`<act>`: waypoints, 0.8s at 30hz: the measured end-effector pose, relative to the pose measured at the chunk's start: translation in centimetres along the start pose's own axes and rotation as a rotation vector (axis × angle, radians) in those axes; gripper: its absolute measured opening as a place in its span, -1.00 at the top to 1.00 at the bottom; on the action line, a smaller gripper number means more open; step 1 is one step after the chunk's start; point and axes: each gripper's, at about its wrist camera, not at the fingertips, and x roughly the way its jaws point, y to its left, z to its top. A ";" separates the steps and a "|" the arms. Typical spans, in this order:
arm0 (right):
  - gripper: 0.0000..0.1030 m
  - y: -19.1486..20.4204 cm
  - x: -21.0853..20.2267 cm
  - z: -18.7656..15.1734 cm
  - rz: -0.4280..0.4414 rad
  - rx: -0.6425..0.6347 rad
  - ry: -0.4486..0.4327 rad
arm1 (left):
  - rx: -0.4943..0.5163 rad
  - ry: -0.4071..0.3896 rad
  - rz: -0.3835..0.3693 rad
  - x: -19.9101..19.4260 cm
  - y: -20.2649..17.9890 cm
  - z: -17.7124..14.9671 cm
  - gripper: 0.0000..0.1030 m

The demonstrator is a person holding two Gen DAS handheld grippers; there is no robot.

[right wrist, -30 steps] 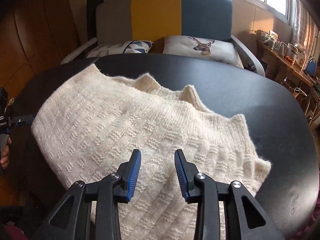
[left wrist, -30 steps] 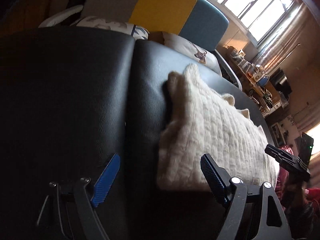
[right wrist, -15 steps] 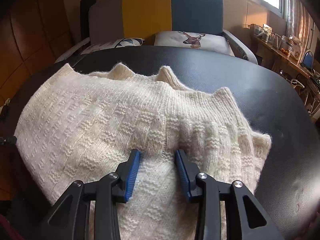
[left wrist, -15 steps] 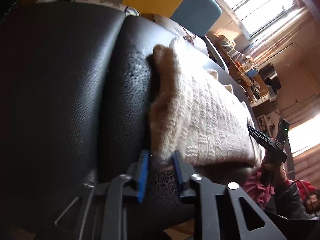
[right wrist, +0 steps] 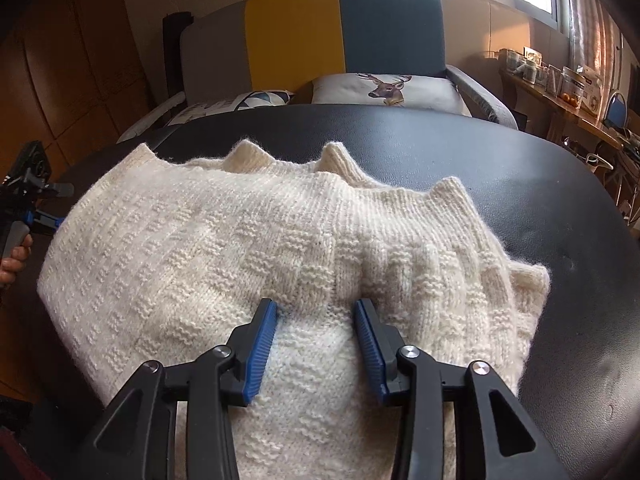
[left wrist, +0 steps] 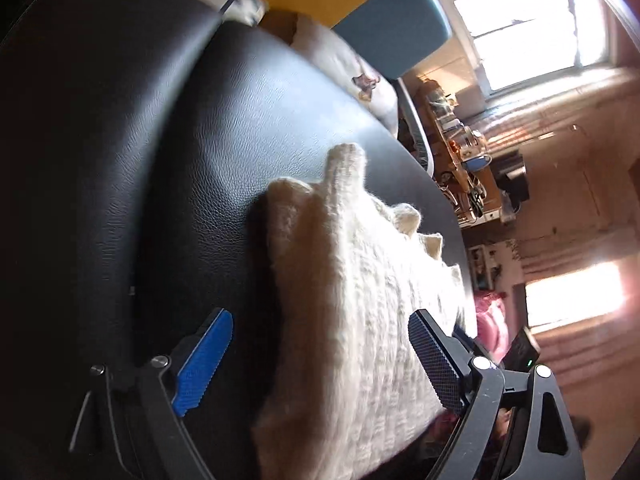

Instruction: Fold clothes

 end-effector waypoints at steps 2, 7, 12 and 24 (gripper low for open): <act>0.19 0.0 0.1 0.0 0.005 -0.002 -0.001 | -0.001 0.005 -0.028 0.5 -0.2 0.5 -0.76; 0.17 -0.2 0.1 0.0 0.026 0.024 -0.001 | 0.023 0.012 0.008 1.6 -1.4 1.4 -0.76; -0.09 -1.0 -0.1 -0.1 0.122 0.103 -0.008 | 0.054 0.004 0.019 2.7 -2.2 1.5 -0.74; -0.08 -2.7 -4.4 1.6 0.141 -0.148 0.084 | -0.054 -0.014 -0.004 3.8 -0.3 0.8 0.47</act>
